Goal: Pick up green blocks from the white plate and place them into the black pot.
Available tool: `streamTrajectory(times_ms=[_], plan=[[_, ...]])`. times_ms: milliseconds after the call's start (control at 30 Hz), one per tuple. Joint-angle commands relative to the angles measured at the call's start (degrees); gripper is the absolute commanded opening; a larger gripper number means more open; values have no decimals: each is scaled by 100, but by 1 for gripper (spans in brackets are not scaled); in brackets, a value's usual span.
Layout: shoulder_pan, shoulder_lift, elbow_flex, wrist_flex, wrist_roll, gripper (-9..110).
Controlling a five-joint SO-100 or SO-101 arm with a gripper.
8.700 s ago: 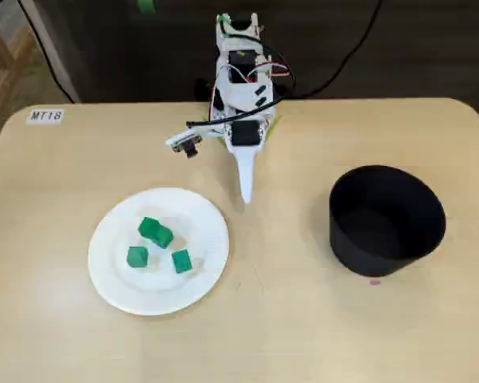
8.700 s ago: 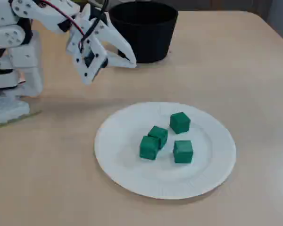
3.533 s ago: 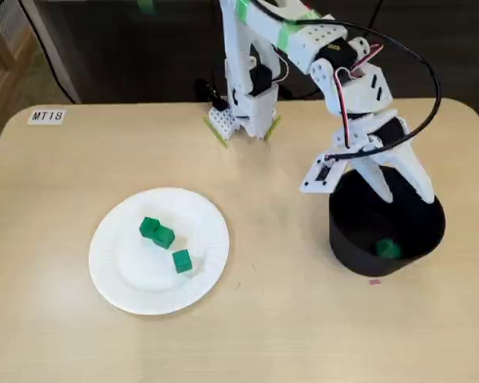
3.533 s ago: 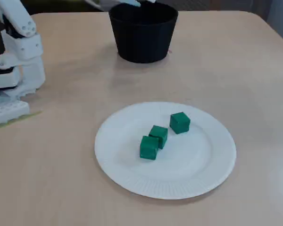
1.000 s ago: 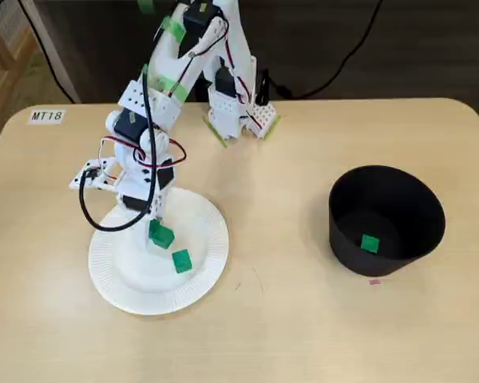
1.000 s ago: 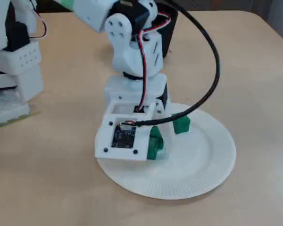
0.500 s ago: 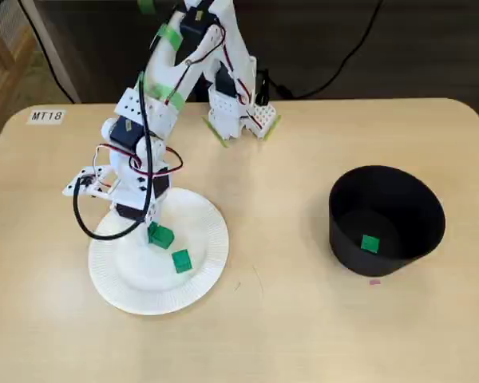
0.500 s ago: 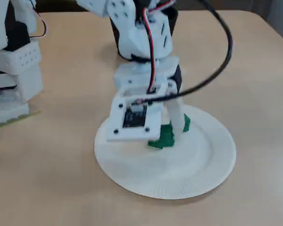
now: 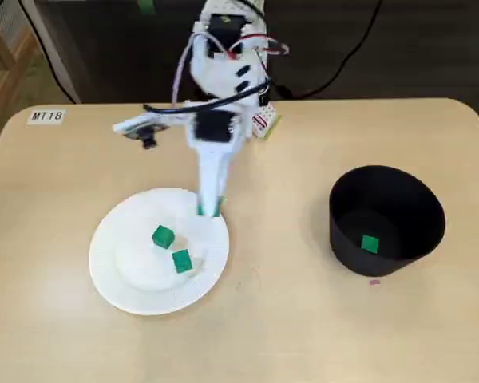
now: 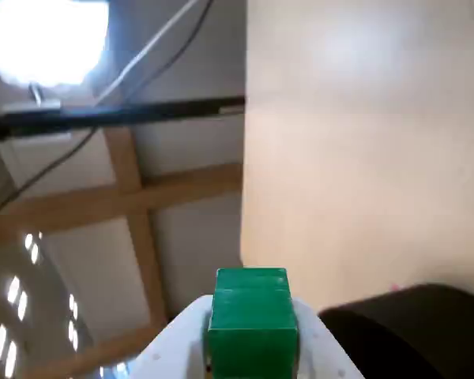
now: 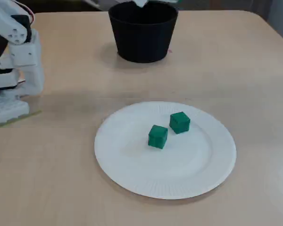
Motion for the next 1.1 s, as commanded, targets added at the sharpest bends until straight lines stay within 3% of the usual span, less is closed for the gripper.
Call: streamTrajectory(times_ms=[0,200,500,833,867,967,1067], plan=[[-1011,369,281,-378,-9,-2],[-1898,-18,571,-729,-237,-2],[-2127,-967,369,-1037,-668,-2],[-2435,-1793,-642,-193,-1099,-2],[-2435,-1811,-694,-149,-1099,-1],[-2435,-1811,-738,53,-1266,19],[-2435,-1811,-738,123,-1380,31]])
